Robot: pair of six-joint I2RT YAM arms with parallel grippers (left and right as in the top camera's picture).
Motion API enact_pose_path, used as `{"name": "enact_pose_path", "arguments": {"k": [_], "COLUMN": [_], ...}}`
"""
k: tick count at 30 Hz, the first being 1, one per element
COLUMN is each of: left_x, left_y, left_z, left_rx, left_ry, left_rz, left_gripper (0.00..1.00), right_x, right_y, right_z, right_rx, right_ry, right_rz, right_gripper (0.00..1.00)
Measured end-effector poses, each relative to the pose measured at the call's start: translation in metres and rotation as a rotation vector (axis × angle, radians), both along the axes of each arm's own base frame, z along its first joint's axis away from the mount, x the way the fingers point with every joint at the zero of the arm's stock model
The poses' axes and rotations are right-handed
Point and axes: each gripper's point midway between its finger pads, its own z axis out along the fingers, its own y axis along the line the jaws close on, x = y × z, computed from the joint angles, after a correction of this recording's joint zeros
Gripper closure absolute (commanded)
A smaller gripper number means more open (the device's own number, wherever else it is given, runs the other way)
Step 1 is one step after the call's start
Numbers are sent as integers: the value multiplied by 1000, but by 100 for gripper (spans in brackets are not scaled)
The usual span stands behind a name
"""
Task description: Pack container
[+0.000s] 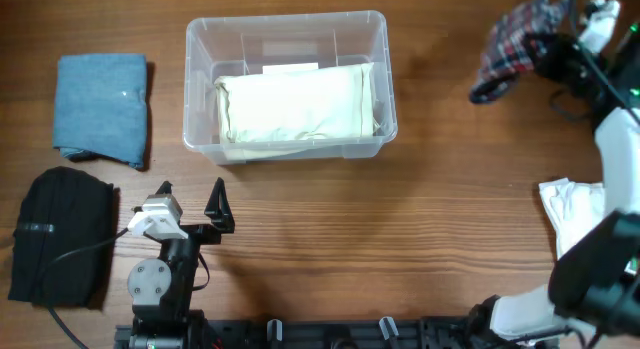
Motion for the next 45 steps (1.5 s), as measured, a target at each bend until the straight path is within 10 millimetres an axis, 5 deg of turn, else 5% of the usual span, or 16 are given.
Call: {"name": "enact_pose_path", "arguments": {"k": [5, 10, 15, 17, 21, 35, 45], "left_x": [0, 0, 0, 0, 0, 0, 0], "left_y": [0, 0, 0, 0, 0, 0, 0], "left_z": [0, 0, 0, 0, 0, 0, 0], "left_rx": [0, 0, 0, 0, 0, 0, 0], "left_ry": [0, 0, 0, 0, 0, 0, 0], "left_rz": [0, 0, 0, 0, 0, 0, 0], "left_gripper": [0, 0, 0, 0, 0, 0, 0], "right_x": [-21, -62, -86, -90, -81, -52, -52], "right_y": [135, 225, 319, 365, 417, 492, 502], "right_z": [96, 154, 138, 111, 64, -36, -34], "right_rx": [25, 68, 74, 48, -8, -59, -22], "right_ry": [-221, -380, -344, -302, -271, -347, -398], "right_rz": [254, 451, 556, 576, 547, 423, 430], "right_gripper": [96, 96, 96, 96, 96, 96, 96]}}
